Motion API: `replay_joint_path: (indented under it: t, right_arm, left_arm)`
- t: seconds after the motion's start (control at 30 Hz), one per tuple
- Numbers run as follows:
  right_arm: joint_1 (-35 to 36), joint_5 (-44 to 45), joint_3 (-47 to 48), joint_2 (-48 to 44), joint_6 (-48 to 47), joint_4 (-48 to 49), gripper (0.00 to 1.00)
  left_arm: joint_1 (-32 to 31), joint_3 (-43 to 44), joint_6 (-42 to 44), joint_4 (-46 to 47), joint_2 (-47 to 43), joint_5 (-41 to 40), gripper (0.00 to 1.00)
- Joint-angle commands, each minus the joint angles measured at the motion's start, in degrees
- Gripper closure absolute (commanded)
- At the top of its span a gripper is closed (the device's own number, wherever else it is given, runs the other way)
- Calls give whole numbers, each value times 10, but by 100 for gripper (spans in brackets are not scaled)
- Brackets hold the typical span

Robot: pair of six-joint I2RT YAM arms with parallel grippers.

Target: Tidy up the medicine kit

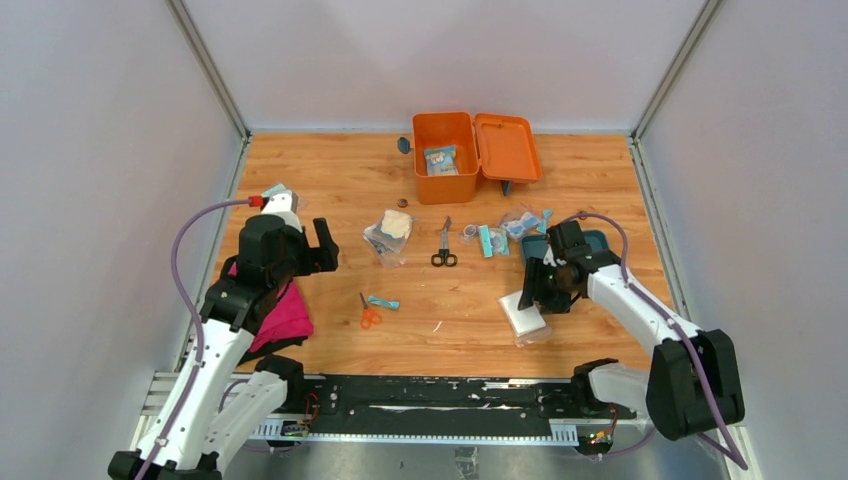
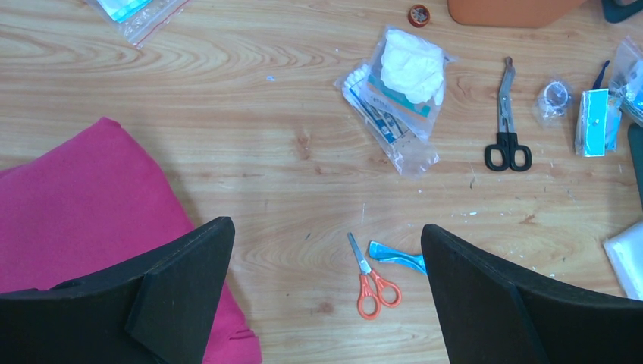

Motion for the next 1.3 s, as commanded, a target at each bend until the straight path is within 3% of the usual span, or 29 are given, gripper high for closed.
replay_joint_path:
  t: [0.0,0.5,0.73,1.0,1.13,1.27]
  right_arm:
    - [-20,-37,-11,28,-15,43,43]
    - [-26,17,-20,30,-17,56,36]
    - [-27,-35,-39,41,-3,84,38]
    - [-25,-166,-57,17,43,126,45]
    - [-25,-164,-66,-4,52,124,49]
    - [-25,-136,-62,3,28,100,45]
  left_arm:
    - [-3,34,12,-10,16,1,0]
    - [-3,15,30,-14,-4,-14,0]
    - [-3,12,28,-11,0,-13,0]
    - [-3,10,26,-9,1,-13,0]
    - [-3,10,26,-8,2,-14,0]
    - [-3,10,26,-8,6,-11,0]
